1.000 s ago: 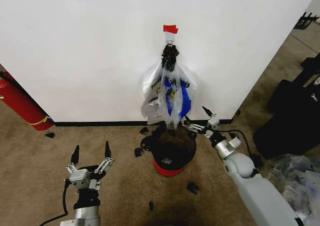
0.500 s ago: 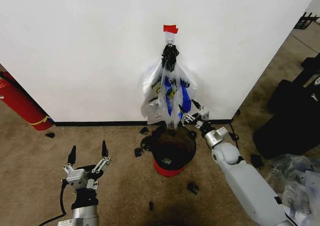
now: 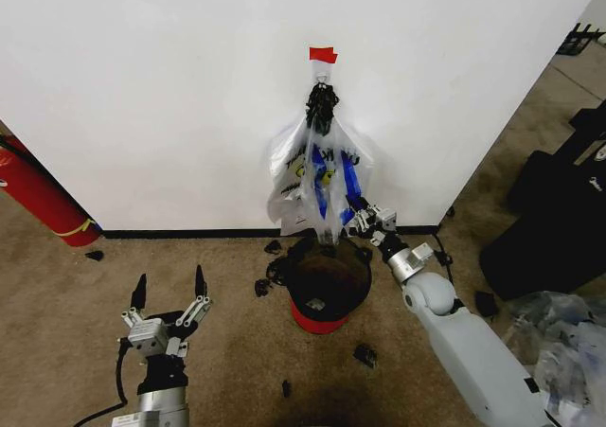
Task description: Pick up the garbage bag from the wall and place it over the trash bin.
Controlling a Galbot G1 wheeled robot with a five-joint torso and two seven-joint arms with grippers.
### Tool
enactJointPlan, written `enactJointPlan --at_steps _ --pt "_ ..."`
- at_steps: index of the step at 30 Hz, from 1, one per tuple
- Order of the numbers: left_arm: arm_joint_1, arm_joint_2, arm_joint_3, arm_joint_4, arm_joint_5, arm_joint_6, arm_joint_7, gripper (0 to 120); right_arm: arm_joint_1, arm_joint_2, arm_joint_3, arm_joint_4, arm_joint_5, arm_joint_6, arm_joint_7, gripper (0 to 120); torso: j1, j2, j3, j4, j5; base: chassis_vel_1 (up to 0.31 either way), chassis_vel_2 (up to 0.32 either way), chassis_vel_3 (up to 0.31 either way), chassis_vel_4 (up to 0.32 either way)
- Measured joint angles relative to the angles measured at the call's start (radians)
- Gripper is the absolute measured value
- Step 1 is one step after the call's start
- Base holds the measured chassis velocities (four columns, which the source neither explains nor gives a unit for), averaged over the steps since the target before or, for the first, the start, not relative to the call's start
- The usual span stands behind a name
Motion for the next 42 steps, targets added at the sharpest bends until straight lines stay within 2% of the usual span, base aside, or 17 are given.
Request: enactJointPlan --at_steps 6,11,12,16,19,20,22,27,28,30,33,35,38,42 --pt "-0.002 0.014 0.021 -0.014 -0.005 0.003 -0.001 100 -0.051 -0.018 0.030 0.097 0.042 -0.017 0.014 0 0.000 0.000 0.000 0.0004 -0.0001 0.000 0.000 0.000 0.000" --pt "0.003 0.074 0.075 -0.115 -0.073 0.086 0.003 100 -0.159 -0.054 0.116 0.268 0.133 -0.043 0.018 0 0.000 0.000 0.000 0.0001 0.0001 0.000 0.000 0.000 0.000" --pt "0.003 0.074 0.075 -0.115 -0.073 0.086 0.003 100 -0.159 -0.054 0.116 0.268 0.133 -0.043 0.018 0 0.000 0.000 0.000 0.0001 0.0001 0.000 0.000 0.000 0.000" --pt "-0.026 0.129 0.096 -0.169 -0.083 0.152 0.006 100 -0.236 -0.075 0.182 0.380 0.197 -0.059 0.025 0 0.000 0.000 0.000 -0.0004 -0.0001 0.000 0.000 0.000 0.000" --pt "-0.070 0.201 0.121 -0.216 -0.105 0.213 0.014 100 -0.316 -0.090 0.245 0.480 0.244 -0.084 0.057 0 0.000 0.000 0.000 0.0000 -0.0001 0.000 0.000 0.000 0.000" --pt "-0.070 0.201 0.121 -0.216 -0.105 0.213 0.014 100 -0.316 -0.090 0.245 0.480 0.244 -0.084 0.057 0 0.000 0.000 0.000 0.0000 -0.0001 0.000 0.000 0.000 0.000" --pt "-0.112 0.258 0.133 -0.245 -0.149 0.259 0.028 100 -0.359 -0.094 0.276 0.522 0.264 -0.099 0.080 0 0.000 0.000 0.000 0.0000 0.0000 0.000 0.000 0.000 0.000" --pt "-0.308 0.433 0.196 -0.292 -0.390 0.452 0.034 100 -0.406 -0.102 0.321 0.551 0.270 -0.114 0.102 0 0.000 0.000 0.000 -0.0002 -0.0001 0.000 0.000 0.000 0.000" --pt "-0.308 0.433 0.196 -0.292 -0.390 0.452 0.034 100 -0.406 -0.102 0.321 0.551 0.270 -0.114 0.102 0 0.000 0.000 0.000 -0.0002 -0.0001 0.000 0.000 0.000 0.000" --pt "-0.440 0.507 0.251 -0.295 -0.555 0.569 0.005 100 -0.405 -0.103 0.325 0.546 0.277 -0.117 0.115 0 0.000 0.000 0.000 -0.0002 -0.0001 0.000 0.000 0.000 0.000" --pt "-0.614 0.561 0.344 -0.293 -0.742 0.678 -0.042 100 -0.390 -0.097 0.322 0.526 0.298 -0.121 0.125 0 0.000 0.000 0.000 0.0000 -0.0001 0.000 0.000 0.000 0.000" --pt "-0.659 0.568 0.372 -0.286 -0.775 0.697 -0.051 100 -0.385 -0.095 0.319 0.520 0.306 -0.122 0.127 0 0.000 0.000 0.000 0.0001 0.0000 0.000 0.000 0.000 0.000" --pt "-0.814 0.573 0.483 -0.232 -0.817 0.744 -0.073 100 -0.364 -0.088 0.302 0.496 0.316 -0.124 0.134 0 0.000 0.000 0.000 -0.0001 0.0000 0.000 0.000 0.000 0.000" --pt "-0.947 0.530 0.573 -0.152 -0.840 0.778 -0.096 100 -0.325 -0.079 0.259 0.459 0.318 -0.127 0.149 0 0.000 0.000 0.000 0.0002 -0.0001 0.000 0.000 0.000 0.000"
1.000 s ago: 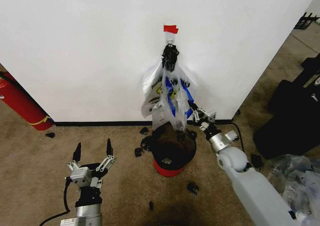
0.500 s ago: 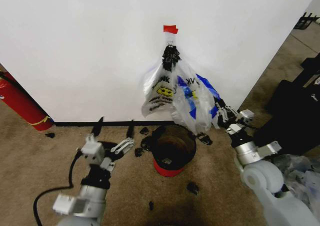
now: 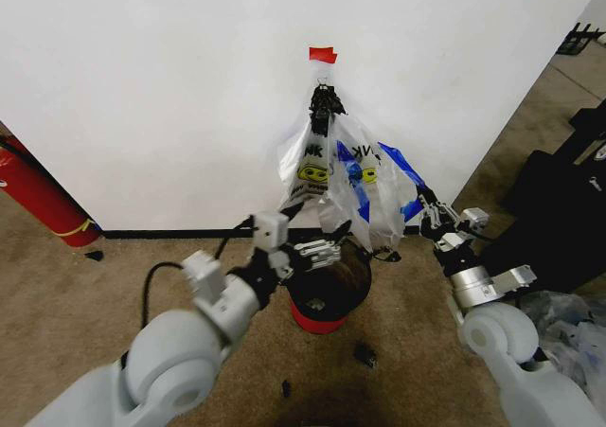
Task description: Pick up the garbage bag from the wall and place it over the trash bin.
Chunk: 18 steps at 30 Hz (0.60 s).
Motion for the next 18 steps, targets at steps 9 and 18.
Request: enactJointPlan --at_steps 9,18 --pt "-0.175 -0.070 0.148 0.177 0.160 0.015 0.005 97 0.096 0.014 -0.104 -0.093 -0.001 -0.003 0.042 0 0.000 0.000 0.000 0.0001 0.0002 0.000 0.000 0.000 0.000" --pt "-0.281 -0.115 0.290 0.297 0.375 0.034 0.041 92 0.141 0.013 -0.139 -0.131 0.011 -0.003 0.046 0 0.000 0.000 0.000 -0.0004 0.0002 0.000 0.000 0.000 0.000"
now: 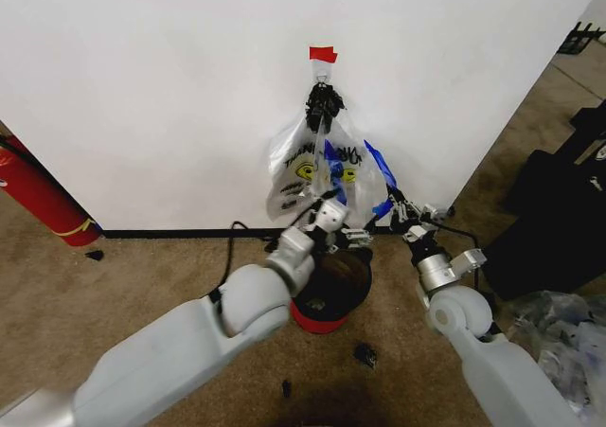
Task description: Pick up the garbage bag from the wall and place it over the trash bin.
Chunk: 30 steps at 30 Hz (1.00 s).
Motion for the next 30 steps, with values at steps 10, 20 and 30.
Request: enactJointPlan --at_steps 10,20,30 --pt "-0.193 -0.121 0.125 0.217 0.064 0.093 -0.029 86 -0.019 -0.005 0.027 0.017 0.008 0.009 -0.031 0 0.000 0.000 0.000 0.0001 0.0001 0.000 0.000 0.000 0.000" --pt "-0.229 -0.144 0.138 0.338 0.060 0.112 -0.028 64 -0.031 -0.019 0.042 0.056 0.032 0.009 -0.032 0 0.000 0.000 0.000 0.0002 -0.0001 0.000 0.000 0.000 0.000" --pt "-0.245 -0.149 0.152 0.372 0.033 0.151 -0.026 64 -0.018 -0.017 0.024 0.050 0.031 0.009 -0.041 0 0.000 0.000 0.000 -0.0001 -0.0001 0.000 0.000 0.000 0.000"
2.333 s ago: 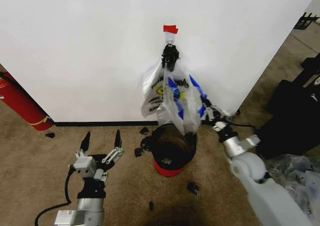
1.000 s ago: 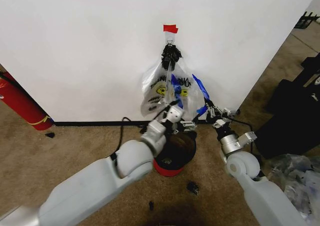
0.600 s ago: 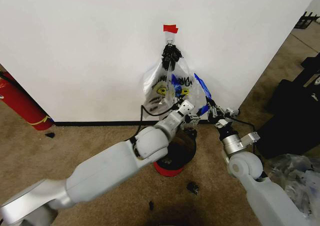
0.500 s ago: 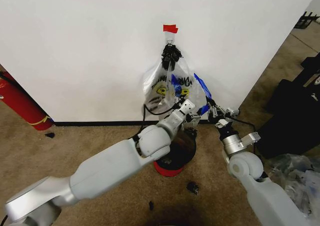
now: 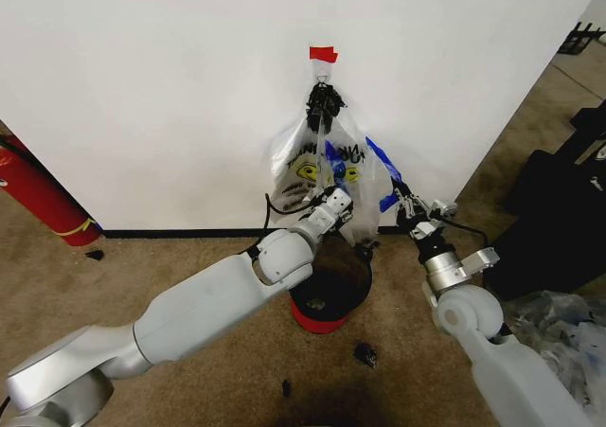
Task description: Pick up the garbage bag from the wall and place it over the trash bin.
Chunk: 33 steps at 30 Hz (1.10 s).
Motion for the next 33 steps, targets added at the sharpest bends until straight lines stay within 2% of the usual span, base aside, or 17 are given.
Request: enactJointPlan --at_steps 5,9,11,12,15,18,19,23,26,27,31,33 --pt "-0.023 -0.027 0.014 0.036 -0.013 0.018 -0.015 86 -0.005 -0.007 0.008 0.003 0.001 0.000 -0.004 0 0.000 0.000 0.000 0.0002 0.0001 0.000 0.000 0.000 0.000" --pt "-0.034 -0.046 0.020 0.069 -0.012 0.039 -0.031 84 -0.007 -0.010 0.015 0.009 0.008 0.000 -0.005 0 0.000 0.000 0.000 0.0002 0.0001 0.000 0.000 0.000 0.000" --pt "-0.043 -0.059 0.024 0.091 -0.011 0.054 -0.044 72 -0.008 -0.011 0.018 0.018 0.015 0.000 -0.005 0 0.000 0.000 0.000 0.0002 0.0001 0.000 0.000 0.000 0.000" --pt "-0.043 -0.059 0.024 0.091 -0.011 0.054 -0.044 72 -0.008 -0.011 0.018 0.018 0.015 0.000 -0.005 0 0.000 0.000 0.000 0.0002 0.0001 0.000 0.000 0.000 0.000" --pt "-0.052 -0.067 0.025 0.108 -0.013 0.056 -0.051 61 -0.010 -0.011 0.020 0.027 0.020 0.000 -0.004 0 0.000 0.000 0.000 0.0002 0.0000 0.000 0.000 0.000 0.000" --pt "-0.055 -0.063 0.022 0.107 -0.019 0.051 -0.055 49 -0.010 -0.012 0.023 0.029 0.022 0.000 -0.004 0 0.000 0.000 0.000 0.0002 0.0000 0.000 0.000 0.000 0.000" --pt "-0.055 -0.063 0.022 0.107 -0.019 0.051 -0.055 49 -0.010 -0.012 0.023 0.029 0.022 0.000 -0.004 0 0.000 0.000 0.000 0.0002 0.0000 0.000 0.000 0.000 0.000" --pt "-0.055 -0.049 0.009 0.094 -0.036 0.046 -0.061 31 -0.007 -0.013 0.024 0.025 0.027 0.000 -0.002 0 0.000 0.000 0.000 0.0003 0.0000 0.000 0.000 0.000 0.000" --pt "-0.054 -0.043 0.003 0.098 -0.046 0.028 -0.058 20 -0.004 -0.012 0.023 0.027 0.031 0.000 0.002 0 0.000 0.000 0.000 0.0003 0.0000 0.000 0.000 0.000 0.000" --pt "-0.054 -0.043 0.003 0.098 -0.046 0.028 -0.058 20 -0.004 -0.012 0.023 0.027 0.031 0.000 0.002 0 0.000 0.000 0.000 0.0003 0.0000 0.000 0.000 0.000 0.000" --pt "-0.043 -0.042 -0.025 0.099 -0.074 -0.011 -0.059 3 -0.004 -0.012 0.018 0.029 0.031 0.000 0.006 0 0.000 0.000 0.000 0.0003 0.0000 0.000 0.000 0.000 0.000" --pt "-0.029 -0.038 -0.045 0.073 -0.104 -0.024 -0.067 0 -0.007 -0.012 0.020 0.028 0.034 0.000 0.010 0 0.000 0.000 0.000 0.0001 0.0000 0.000 0.000 0.000 0.000"
